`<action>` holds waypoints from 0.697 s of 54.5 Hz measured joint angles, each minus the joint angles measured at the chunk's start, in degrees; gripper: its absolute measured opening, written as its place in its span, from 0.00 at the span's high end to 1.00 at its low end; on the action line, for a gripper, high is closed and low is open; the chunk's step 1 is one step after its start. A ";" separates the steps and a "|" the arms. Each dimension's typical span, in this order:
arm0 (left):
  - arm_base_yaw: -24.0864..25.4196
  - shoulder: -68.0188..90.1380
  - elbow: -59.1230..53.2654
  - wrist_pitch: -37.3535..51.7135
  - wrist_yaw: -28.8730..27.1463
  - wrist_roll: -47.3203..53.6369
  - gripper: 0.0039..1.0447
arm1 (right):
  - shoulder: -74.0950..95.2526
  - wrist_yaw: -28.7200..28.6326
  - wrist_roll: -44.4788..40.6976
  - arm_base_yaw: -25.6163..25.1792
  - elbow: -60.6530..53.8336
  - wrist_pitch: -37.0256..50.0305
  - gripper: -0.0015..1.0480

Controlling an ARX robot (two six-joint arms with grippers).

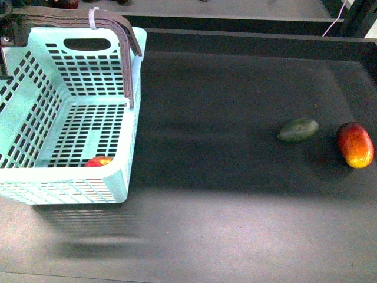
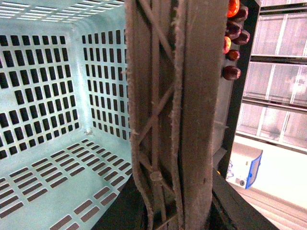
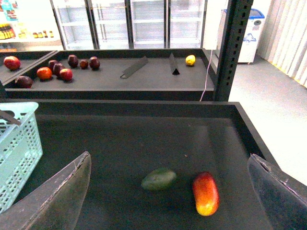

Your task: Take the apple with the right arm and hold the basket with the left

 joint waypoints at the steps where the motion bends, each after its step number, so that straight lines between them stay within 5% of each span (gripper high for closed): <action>1: 0.02 0.04 -0.04 0.24 0.48 0.11 0.79 | 0.00 -0.02 0.00 0.00 0.00 0.00 0.08; 25: -0.28 -6.38 -4.39 1.42 2.60 1.29 0.06 | 0.00 0.00 0.00 0.00 0.00 0.00 0.08; 38: -0.13 -19.04 -11.32 -4.50 1.84 4.11 0.06 | 0.00 -0.02 0.00 0.00 0.00 0.00 0.08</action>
